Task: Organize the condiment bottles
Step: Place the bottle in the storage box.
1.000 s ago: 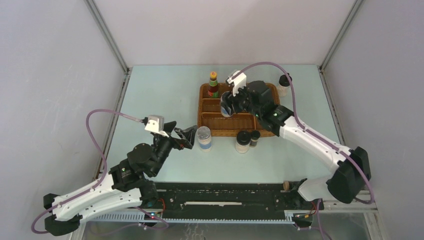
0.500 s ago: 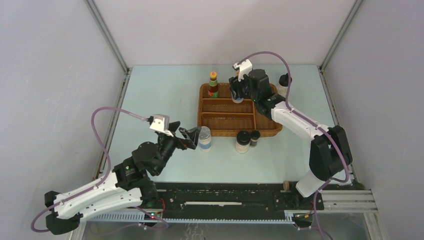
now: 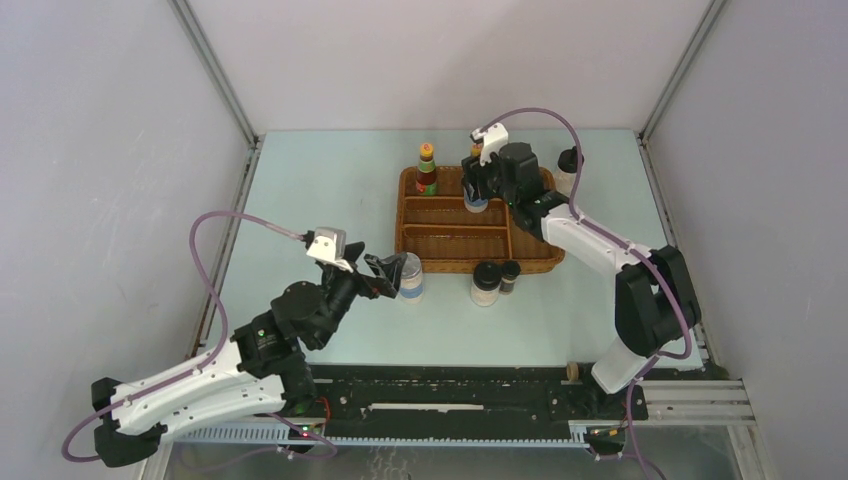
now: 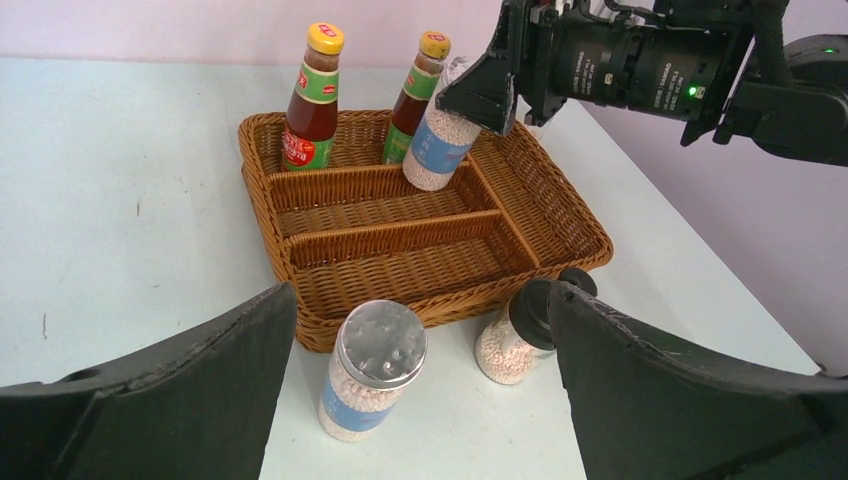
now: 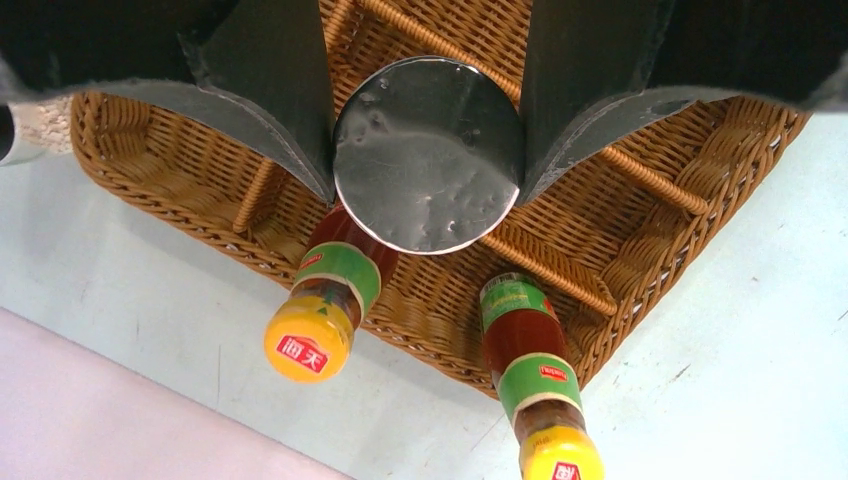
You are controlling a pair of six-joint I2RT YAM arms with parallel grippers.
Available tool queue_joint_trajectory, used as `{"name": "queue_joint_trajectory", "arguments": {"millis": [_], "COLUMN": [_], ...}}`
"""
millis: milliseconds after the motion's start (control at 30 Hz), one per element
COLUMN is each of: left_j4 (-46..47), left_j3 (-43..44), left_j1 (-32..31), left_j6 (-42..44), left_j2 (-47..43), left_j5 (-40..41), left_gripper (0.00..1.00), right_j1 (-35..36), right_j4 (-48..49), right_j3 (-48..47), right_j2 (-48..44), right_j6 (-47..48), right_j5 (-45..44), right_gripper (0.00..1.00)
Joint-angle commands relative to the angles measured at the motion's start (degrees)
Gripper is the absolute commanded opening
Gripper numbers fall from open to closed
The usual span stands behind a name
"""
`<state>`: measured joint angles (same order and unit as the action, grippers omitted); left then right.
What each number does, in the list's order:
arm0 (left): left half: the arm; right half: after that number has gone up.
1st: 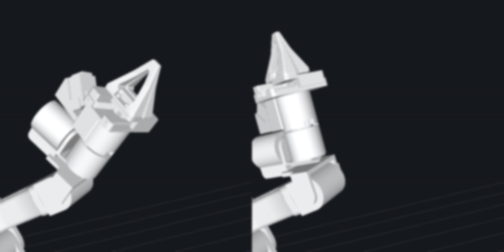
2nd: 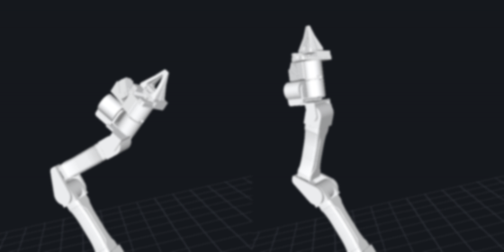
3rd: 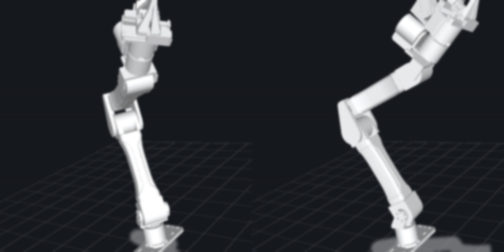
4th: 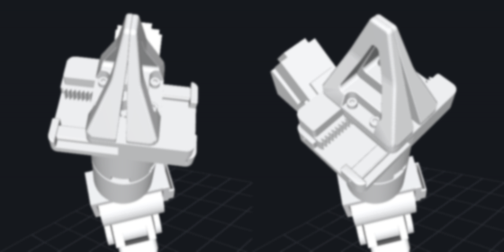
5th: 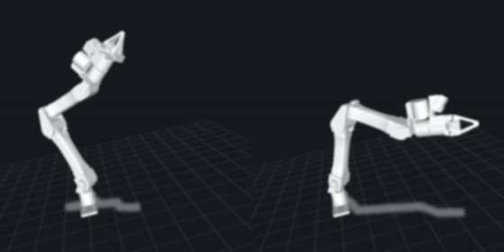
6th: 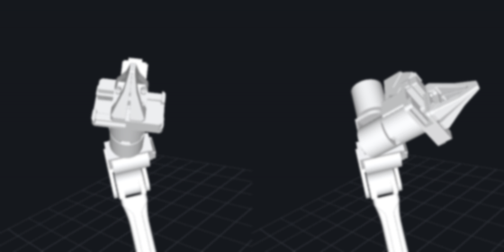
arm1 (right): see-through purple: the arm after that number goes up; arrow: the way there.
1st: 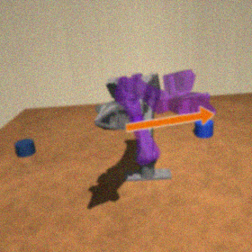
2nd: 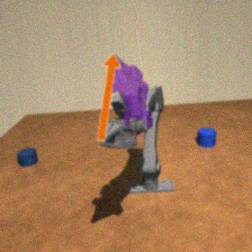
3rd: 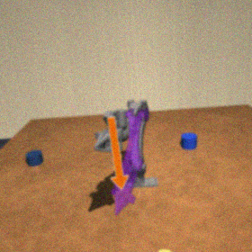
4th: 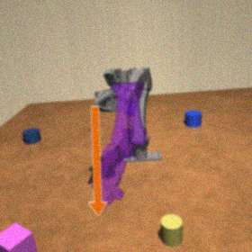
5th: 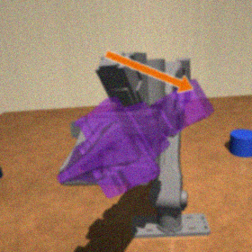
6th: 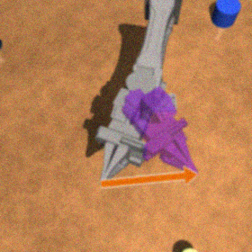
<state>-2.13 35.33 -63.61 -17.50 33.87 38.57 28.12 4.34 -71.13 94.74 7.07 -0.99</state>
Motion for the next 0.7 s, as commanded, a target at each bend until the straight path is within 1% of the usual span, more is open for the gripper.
{"name": "queue_joint_trajectory", "arguments": {"millis": [0, 667], "left_j4": [1.9, 1.9], "left_j3": [-0.6, -0.5], "left_j1": [-0.2, -0.2], "left_j6": [0.9, 0.1], "left_j2": [-0.1, -0.3], "left_j5": [-0.5, -1.3], "left_gripper": [1.00, 1.00], "right_j1": [-0.4, 0.2], "right_j4": [7.3, 8.2], "right_j3": [1.4, 7.5], "right_j2": [-2.5, -6.3], "right_j6": [-2.2, -3.7], "right_j5": [0.1, -0.9], "right_gripper": [0.00, 0.00]}}
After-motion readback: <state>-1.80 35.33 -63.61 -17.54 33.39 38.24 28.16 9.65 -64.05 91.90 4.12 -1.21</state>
